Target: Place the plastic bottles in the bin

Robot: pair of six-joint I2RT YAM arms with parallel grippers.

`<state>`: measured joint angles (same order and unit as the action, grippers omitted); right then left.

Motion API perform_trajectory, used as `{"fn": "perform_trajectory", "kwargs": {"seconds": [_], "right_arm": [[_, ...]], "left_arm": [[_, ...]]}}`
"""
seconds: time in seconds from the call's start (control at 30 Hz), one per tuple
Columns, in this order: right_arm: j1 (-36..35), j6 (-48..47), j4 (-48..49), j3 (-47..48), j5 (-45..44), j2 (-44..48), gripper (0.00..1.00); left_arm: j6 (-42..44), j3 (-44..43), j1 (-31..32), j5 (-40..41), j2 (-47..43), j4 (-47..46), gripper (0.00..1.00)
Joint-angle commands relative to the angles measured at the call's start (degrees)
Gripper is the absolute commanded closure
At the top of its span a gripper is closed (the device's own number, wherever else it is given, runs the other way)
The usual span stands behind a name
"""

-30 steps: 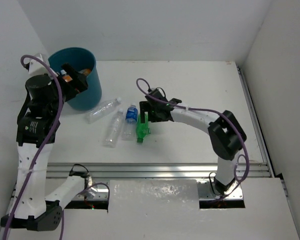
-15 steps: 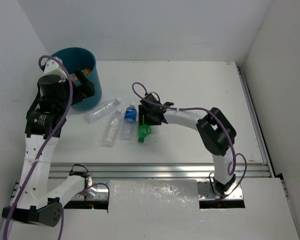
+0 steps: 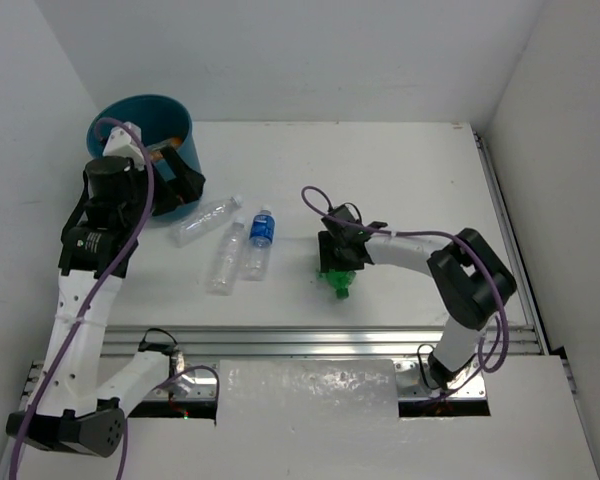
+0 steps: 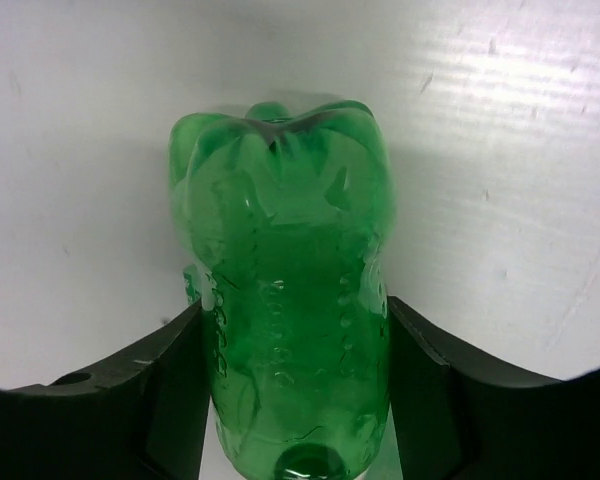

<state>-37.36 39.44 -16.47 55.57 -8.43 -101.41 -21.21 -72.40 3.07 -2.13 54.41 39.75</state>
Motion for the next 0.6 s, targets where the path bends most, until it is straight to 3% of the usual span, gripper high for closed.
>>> {"fn": "perform_trajectory", "kwargs": {"seconds": [0.0, 0.13, 0.37, 0.57], "right_arm": [[-0.52, -7.87, 6.17, -2.39, 4.64, 8.47, 0.72], [-0.43, -12.71, 8.91, -5.99, 8.24, 18.92, 0.8], [0.89, -19.65, 8.03, -7.32, 16.49, 33.8, 0.81], [1.07, -22.83, 12.33, -10.66, 26.61, 45.57, 0.81]], "left_arm": [[-2.16, 3.56, 1.14, -12.15, -0.8, -6.86, 0.0], [-6.55, 9.37, 5.18, -18.25, -0.89, -13.45, 0.0], [-10.86, 17.89, 18.45, -22.38, 0.34, -31.17, 0.0], [-12.1, 17.91, 29.34, -25.47, 4.29, -42.29, 0.0]]}}
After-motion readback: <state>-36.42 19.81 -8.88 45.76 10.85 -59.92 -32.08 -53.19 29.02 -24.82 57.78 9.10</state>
